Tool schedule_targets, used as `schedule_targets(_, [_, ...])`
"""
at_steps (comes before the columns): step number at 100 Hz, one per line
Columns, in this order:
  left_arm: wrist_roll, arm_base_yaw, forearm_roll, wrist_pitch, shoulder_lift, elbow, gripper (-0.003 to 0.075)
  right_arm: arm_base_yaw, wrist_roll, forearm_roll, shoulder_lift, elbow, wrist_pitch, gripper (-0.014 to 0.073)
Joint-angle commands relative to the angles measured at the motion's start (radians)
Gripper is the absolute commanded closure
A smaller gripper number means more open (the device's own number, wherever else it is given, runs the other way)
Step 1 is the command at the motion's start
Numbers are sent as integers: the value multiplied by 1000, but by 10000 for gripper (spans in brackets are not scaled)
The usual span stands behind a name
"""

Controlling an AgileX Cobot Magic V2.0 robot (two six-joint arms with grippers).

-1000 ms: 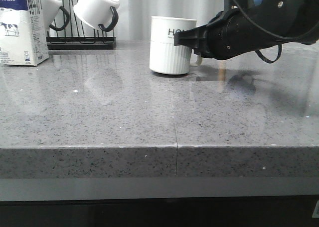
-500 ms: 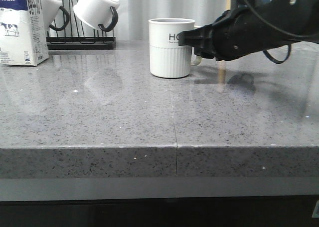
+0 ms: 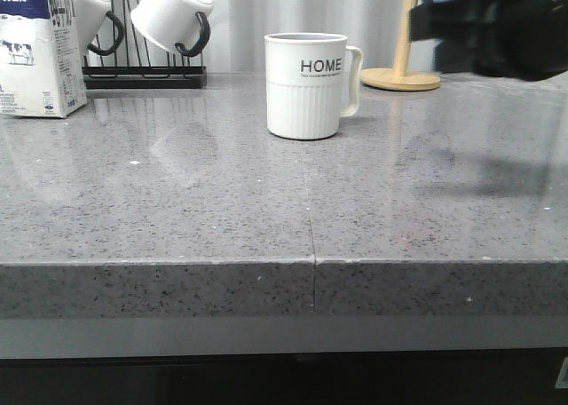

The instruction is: Place milk next to cup

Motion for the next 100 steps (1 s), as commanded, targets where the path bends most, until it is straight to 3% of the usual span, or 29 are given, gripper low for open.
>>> schedule_targets(1, [-10, 0, -7, -80, -30, 41, 741, -2, -12, -12, -143, 24, 12, 591])
schedule_targets(45, [-10, 0, -7, -80, -30, 41, 741, -2, -12, -17, -698, 81, 590, 591])
schedule_targets(100, [-10, 0, -7, -89, -30, 41, 741, -4, -12, -78, -1178, 81, 913, 591])
